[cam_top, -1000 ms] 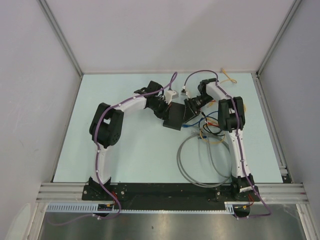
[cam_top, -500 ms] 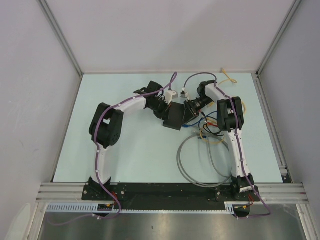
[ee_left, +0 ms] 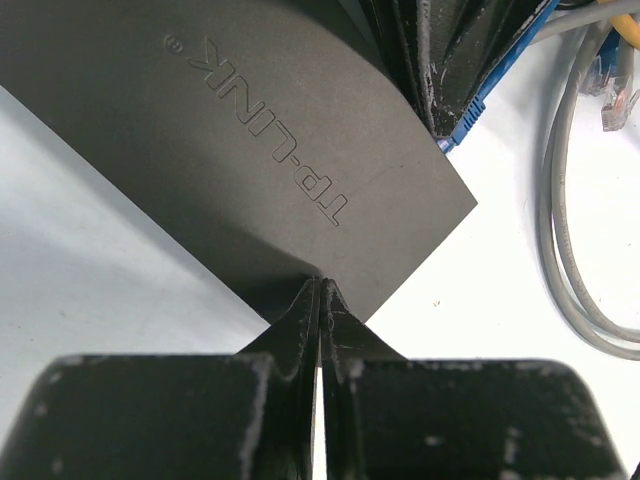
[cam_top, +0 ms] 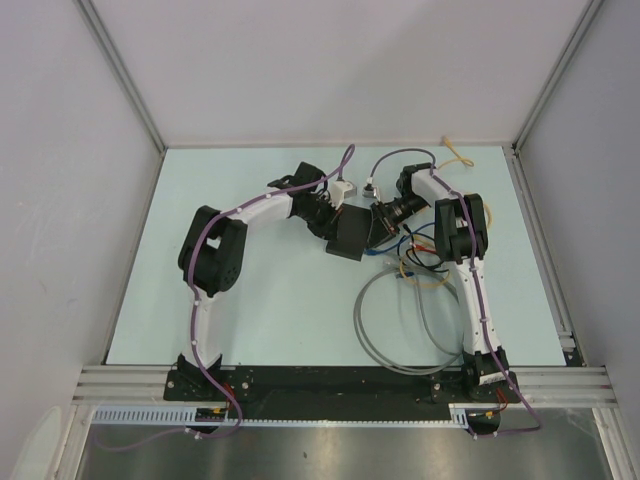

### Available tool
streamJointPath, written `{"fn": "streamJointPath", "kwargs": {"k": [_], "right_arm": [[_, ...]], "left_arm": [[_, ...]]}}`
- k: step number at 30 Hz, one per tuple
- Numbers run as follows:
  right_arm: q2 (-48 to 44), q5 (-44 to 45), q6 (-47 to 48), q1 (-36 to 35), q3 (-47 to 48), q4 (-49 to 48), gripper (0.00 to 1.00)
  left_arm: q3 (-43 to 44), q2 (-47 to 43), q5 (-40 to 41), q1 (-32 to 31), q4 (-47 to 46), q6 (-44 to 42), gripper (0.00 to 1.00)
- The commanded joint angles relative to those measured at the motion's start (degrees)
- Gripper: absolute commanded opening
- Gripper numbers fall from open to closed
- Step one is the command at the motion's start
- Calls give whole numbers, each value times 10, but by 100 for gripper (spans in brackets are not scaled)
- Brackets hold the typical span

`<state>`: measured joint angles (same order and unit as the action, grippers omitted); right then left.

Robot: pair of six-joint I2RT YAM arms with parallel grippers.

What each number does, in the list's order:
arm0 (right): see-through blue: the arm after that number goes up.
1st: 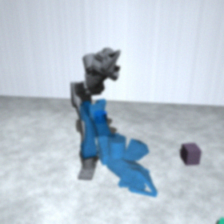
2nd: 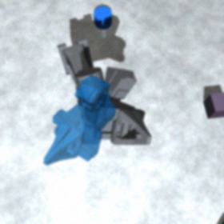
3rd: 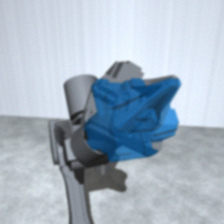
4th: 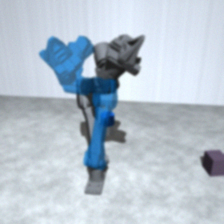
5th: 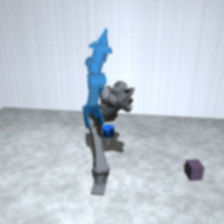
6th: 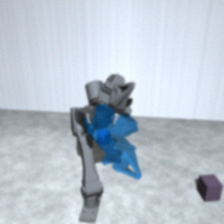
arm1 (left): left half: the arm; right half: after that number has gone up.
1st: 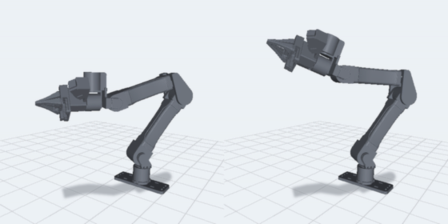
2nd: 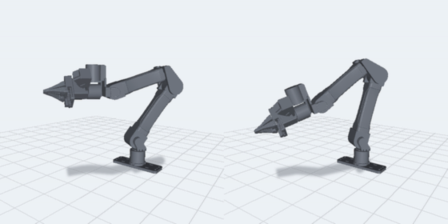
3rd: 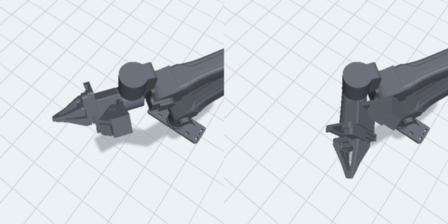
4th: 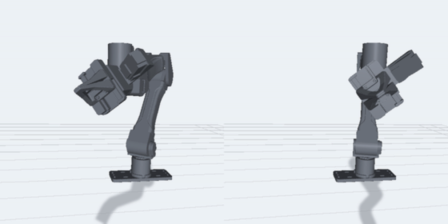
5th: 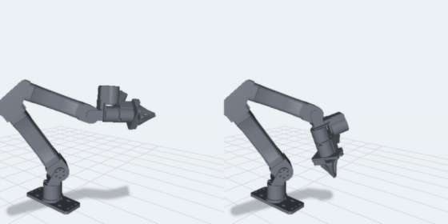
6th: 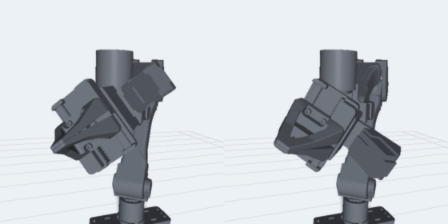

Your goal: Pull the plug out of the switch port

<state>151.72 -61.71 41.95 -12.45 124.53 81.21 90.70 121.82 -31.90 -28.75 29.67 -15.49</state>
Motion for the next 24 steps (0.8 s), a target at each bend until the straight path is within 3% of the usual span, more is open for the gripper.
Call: {"fn": "streamJointPath", "kwargs": {"k": [1, 7, 11, 24], "right_arm": [[27, 99, -25, -7, -11, 15, 17], [15, 167, -62, -18, -27, -11, 15], [31, 203, -10, -14, -12, 54, 15], [3, 199, 9, 24, -28, 55, 14]], "left_arm": [[-34, 24, 59, 1, 66, -24, 1], [-35, 23, 59, 1, 65, -24, 1], [-37, 24, 57, 1, 66, -25, 1], [-35, 26, 53, 1, 64, -24, 1]]}}
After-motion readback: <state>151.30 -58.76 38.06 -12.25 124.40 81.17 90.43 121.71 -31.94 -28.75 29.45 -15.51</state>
